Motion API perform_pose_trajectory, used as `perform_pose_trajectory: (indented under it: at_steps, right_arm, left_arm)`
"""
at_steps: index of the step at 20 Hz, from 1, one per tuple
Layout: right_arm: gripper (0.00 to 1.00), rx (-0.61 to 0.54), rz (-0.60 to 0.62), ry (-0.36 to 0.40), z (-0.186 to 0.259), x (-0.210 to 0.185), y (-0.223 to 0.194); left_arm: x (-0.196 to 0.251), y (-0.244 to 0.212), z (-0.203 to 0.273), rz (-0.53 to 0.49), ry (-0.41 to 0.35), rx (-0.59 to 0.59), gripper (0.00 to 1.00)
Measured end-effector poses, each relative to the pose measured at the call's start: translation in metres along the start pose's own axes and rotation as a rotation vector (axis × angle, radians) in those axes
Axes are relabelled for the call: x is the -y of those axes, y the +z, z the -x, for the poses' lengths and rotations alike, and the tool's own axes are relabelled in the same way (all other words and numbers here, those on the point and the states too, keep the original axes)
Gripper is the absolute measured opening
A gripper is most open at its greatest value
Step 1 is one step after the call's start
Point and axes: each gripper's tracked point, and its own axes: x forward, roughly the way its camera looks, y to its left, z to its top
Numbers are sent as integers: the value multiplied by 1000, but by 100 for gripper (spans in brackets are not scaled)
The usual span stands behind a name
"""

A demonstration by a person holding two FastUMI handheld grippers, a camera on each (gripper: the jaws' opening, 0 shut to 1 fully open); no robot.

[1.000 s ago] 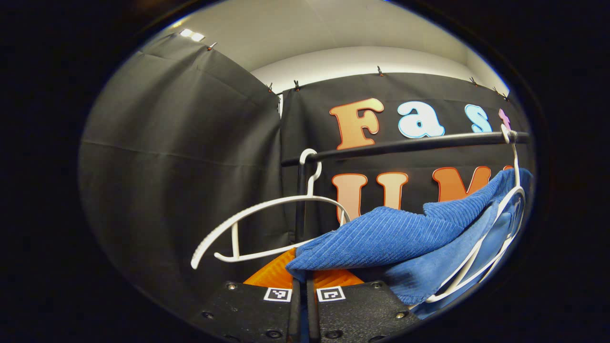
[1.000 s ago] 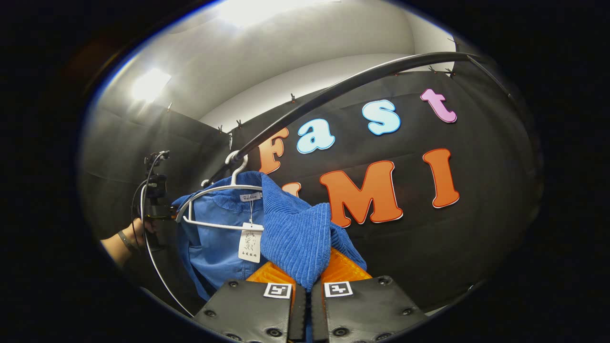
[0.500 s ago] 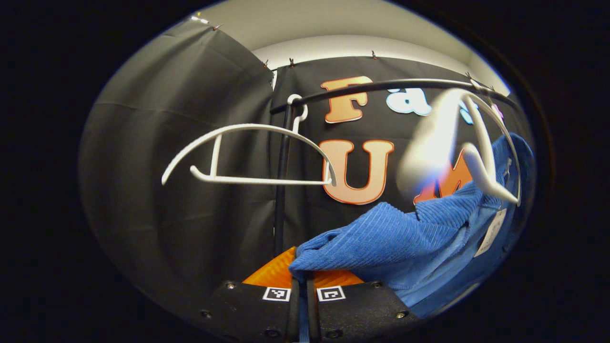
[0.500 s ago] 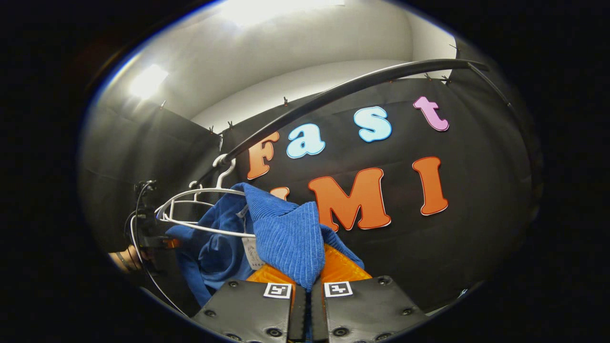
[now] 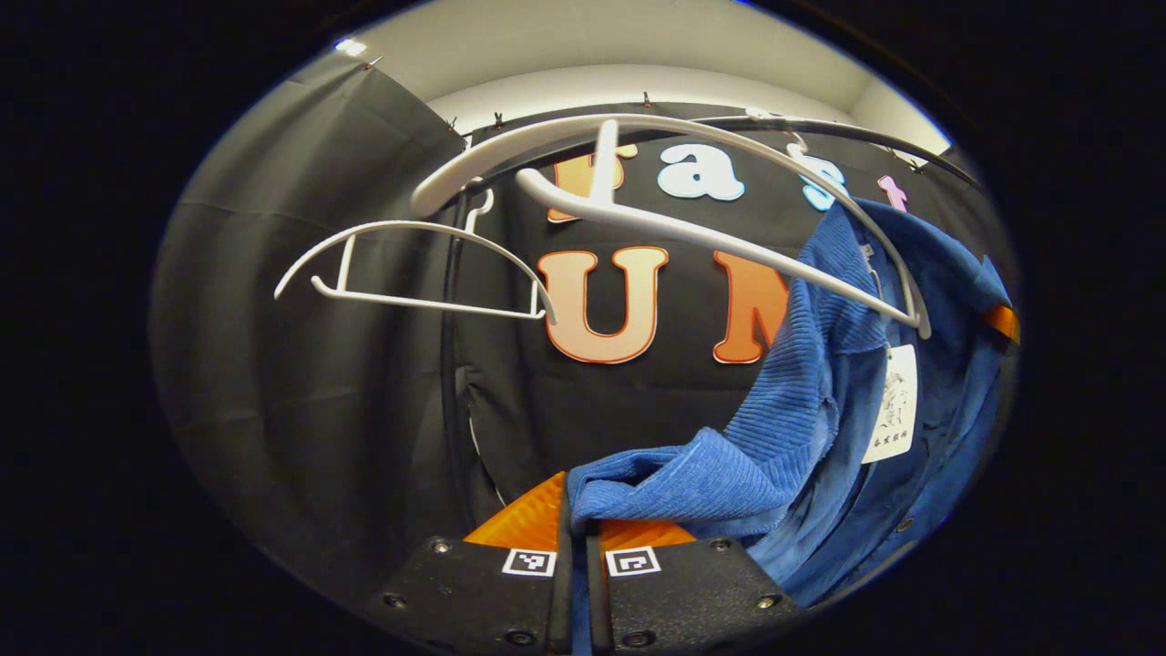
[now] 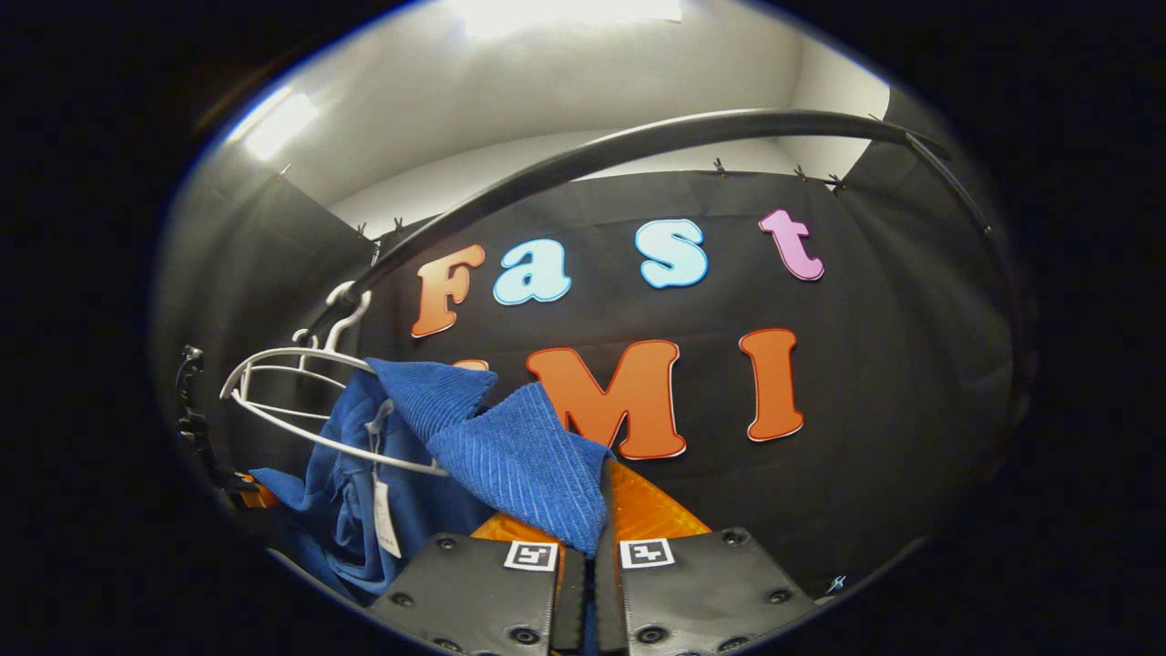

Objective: Grasp the clothes on the hanger with both hands and then place them into the laundry hamper below.

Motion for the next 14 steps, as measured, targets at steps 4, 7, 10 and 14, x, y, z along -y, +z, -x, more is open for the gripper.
perform_pose_trajectory:
  at_steps: [4,7,10,14]
  right_arm:
    - [12,-35,13,-60,-26,27,-22]
    - [12,-90,9,-107,-38,49,-50]
    - [12,-143,-32,-133,-34,74,-67]
    - [12,-201,-42,-141,-13,94,-89]
  left_arm:
    - [31,-7,10,-8,-34,-9,7]
    - [40,-13,11,-3,-41,-24,7]
    - [43,-27,17,11,-36,-45,7]
    - [48,-43,21,28,-28,-79,7]
